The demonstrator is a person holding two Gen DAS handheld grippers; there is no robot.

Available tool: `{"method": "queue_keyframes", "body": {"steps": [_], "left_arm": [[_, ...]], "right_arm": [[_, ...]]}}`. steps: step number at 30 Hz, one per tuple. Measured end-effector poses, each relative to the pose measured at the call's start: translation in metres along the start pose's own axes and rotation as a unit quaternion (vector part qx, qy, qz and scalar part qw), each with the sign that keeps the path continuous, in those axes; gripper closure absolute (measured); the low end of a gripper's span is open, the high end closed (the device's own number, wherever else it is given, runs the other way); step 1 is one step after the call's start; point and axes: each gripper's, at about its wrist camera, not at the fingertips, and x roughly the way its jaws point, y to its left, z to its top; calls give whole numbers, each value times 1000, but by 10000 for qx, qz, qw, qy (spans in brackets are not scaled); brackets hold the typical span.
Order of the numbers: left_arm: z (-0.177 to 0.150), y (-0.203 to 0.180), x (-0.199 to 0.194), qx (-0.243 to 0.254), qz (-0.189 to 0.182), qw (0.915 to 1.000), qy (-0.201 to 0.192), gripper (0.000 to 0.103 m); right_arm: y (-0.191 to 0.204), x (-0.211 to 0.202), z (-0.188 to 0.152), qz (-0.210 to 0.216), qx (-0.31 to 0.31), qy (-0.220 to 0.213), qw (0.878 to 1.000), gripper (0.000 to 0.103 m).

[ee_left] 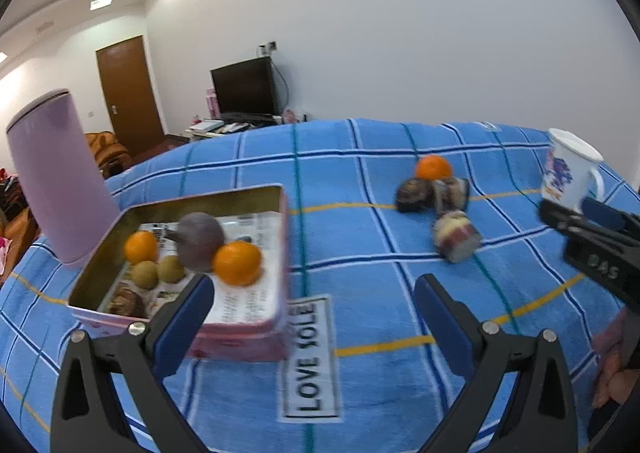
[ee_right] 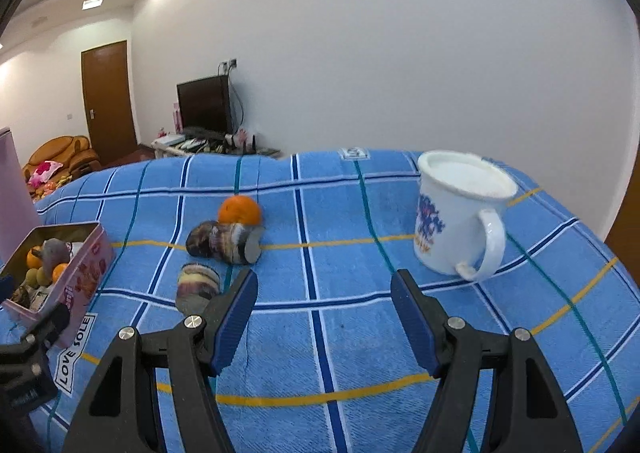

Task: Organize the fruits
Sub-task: 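Grasp the cut purple-and-yellow fruit piece with the right tool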

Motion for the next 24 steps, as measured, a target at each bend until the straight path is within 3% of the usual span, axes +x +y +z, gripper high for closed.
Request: {"method": "queue_keyframes", "body": {"steps": [3, 6, 12, 13, 14, 16, 20, 24], "left_arm": [[-1, -4, 0, -9, -15, 10000, 32, 1], [-2, -3, 0, -56, 10, 10000, 61, 1], [1, 2, 0, -54, 92, 9999, 89, 1], [3, 2, 1, -49, 99, 9999, 81, 1], [5, 0, 2, -36, 105, 9999, 69, 1], [9, -3, 4, -14, 86, 9999, 52, 1], [19, -13, 14, -112, -138, 9997, 161, 2], [29, -29, 28, -294, -544, 9977, 285, 3]], "right_arm": [[12, 11, 3, 472, -172, 278, 9983, 33], [30, 35, 14, 1155, -219, 853, 9894, 33], [61, 76, 14, 1672, -430, 1518, 9732, 33], [64, 79, 13, 1671, -471, 1565, 9723, 39], [67, 82, 10, 1650, -518, 1611, 9717, 53], [65, 81, 9, 1614, -591, 1589, 9722, 64], [46, 77, 9, 1565, -511, 1513, 9747, 64], [-2, 62, 12, 1083, -61, 1036, 9887, 64]]}}
